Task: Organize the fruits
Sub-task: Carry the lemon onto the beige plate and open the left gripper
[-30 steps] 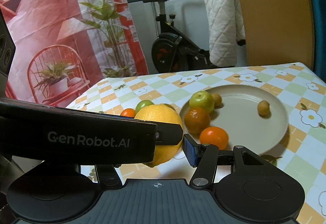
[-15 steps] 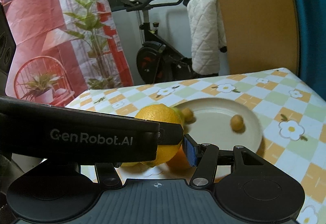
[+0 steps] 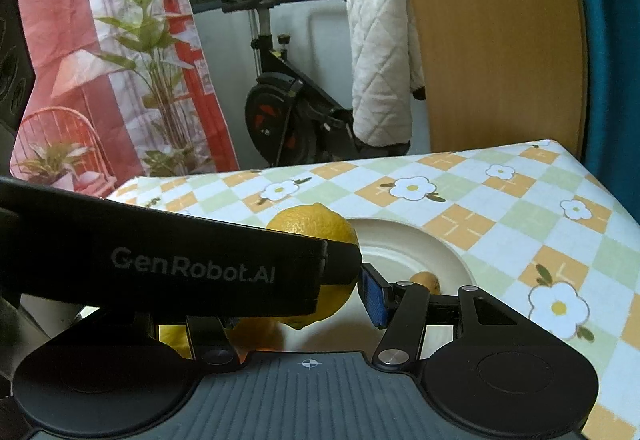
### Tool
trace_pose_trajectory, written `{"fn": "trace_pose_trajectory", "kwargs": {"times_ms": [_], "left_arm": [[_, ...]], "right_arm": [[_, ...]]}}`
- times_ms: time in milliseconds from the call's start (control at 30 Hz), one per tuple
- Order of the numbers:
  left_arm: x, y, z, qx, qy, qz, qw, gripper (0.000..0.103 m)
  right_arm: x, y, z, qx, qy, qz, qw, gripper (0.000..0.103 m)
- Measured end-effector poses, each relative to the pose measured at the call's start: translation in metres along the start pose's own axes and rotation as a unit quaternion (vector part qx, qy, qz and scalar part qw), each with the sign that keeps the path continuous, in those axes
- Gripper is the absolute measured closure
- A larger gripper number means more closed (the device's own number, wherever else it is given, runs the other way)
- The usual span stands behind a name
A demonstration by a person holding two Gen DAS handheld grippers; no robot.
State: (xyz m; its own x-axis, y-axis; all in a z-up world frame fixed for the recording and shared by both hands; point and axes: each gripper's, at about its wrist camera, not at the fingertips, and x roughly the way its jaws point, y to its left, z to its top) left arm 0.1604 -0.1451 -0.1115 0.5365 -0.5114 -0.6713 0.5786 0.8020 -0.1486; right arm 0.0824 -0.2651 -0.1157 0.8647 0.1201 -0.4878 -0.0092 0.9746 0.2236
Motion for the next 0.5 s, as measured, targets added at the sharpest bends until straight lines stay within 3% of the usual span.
{"fn": "trace_pose_trajectory", "kwargs": {"times_ms": [500], "left_arm": [[0.039, 0.015, 0.019, -0.009, 0.023, -0.001, 0.9997, 0.044]], "right_arm": [[0.042, -0.015, 0.013, -0.001, 0.029, -0.007, 1.000, 0.051]]}}
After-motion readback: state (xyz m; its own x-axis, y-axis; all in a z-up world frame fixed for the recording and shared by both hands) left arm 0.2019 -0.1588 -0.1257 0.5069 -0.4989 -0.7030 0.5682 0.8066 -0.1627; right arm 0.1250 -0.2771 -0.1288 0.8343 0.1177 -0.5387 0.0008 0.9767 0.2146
